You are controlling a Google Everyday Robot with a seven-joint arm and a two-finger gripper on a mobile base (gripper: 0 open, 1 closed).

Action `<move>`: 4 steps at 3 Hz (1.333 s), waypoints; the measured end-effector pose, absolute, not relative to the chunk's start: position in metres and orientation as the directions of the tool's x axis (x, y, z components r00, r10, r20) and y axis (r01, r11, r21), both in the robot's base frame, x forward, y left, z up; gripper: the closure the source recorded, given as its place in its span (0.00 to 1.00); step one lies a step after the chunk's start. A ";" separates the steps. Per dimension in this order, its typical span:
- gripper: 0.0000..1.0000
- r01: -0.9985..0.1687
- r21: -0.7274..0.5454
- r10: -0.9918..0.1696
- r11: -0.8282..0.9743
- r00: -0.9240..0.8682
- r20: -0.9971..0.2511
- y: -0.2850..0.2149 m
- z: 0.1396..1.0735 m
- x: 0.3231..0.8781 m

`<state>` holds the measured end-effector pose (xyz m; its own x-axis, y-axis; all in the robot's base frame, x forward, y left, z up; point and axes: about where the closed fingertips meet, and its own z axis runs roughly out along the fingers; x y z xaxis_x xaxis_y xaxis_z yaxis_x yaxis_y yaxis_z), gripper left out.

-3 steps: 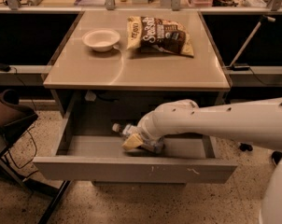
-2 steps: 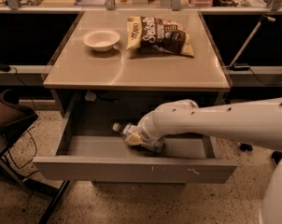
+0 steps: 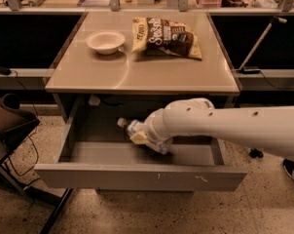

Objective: Pick blue plastic bottle from top drawer and place on counter

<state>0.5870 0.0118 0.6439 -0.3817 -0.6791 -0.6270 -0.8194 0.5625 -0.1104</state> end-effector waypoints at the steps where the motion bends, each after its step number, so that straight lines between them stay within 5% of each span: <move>1: 1.00 -0.818 -0.164 -0.637 0.552 -0.286 -0.716 0.008 0.741 0.582; 3: 1.00 -0.772 -0.307 -0.648 0.557 -0.172 -0.742 -0.097 0.906 0.597; 4: 1.00 -0.771 -0.320 -0.673 0.551 -0.184 -0.716 -0.094 0.944 0.640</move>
Offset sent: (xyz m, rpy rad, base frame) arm 0.0068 -0.1494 0.3315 0.0920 -0.3930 0.0248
